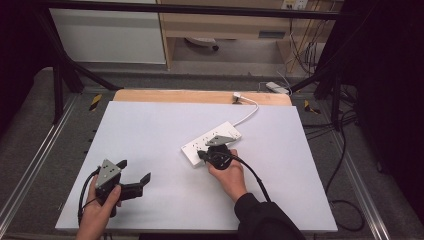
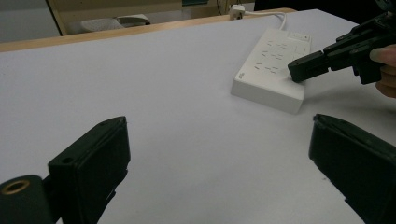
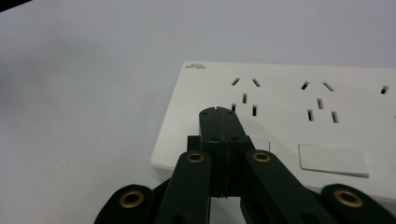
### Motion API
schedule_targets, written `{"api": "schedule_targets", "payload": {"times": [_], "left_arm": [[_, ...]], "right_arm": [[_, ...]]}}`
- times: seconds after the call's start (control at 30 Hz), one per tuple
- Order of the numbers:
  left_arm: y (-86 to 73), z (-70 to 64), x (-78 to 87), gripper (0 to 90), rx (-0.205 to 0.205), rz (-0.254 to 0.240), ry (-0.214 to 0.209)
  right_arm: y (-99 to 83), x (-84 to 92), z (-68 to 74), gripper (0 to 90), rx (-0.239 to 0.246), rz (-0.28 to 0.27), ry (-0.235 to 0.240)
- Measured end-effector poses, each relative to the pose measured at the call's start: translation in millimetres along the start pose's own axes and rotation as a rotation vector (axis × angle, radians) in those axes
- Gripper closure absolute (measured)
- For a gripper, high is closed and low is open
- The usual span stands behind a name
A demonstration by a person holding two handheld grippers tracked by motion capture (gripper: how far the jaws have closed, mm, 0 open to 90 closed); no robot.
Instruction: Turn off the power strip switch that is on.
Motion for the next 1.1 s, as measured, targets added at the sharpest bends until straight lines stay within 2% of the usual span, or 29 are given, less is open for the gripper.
{"api": "schedule_targets", "payload": {"times": [0.37,0.93,1.1], "left_arm": [[0.1,0.8,0.2,5.5,0.003,0.0,0.0],[0.0,1.4,1.1,5.5,0.003,-0.001,0.012],[-0.2,1.1,1.5,5.5,0.004,-0.002,0.012]], "right_arm": [[2.4,-0.6,-0.1,90.0,-0.01,-0.008,0.001],[9.7,11.5,-5.7,90.0,-0.022,-0.049,0.002],[12.7,17.8,-7.8,81.1,-0.026,-0.06,-0.003]]}}
Point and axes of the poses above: each handheld gripper's, and its own axes: x roughly backward along the jaws, y roughly out of its top, z roughly to its left, the point moved 2 cm from there along -x, roughly forward along the jaws, and after that the axes turned 9 degrees about x, right-handed, at the moved point
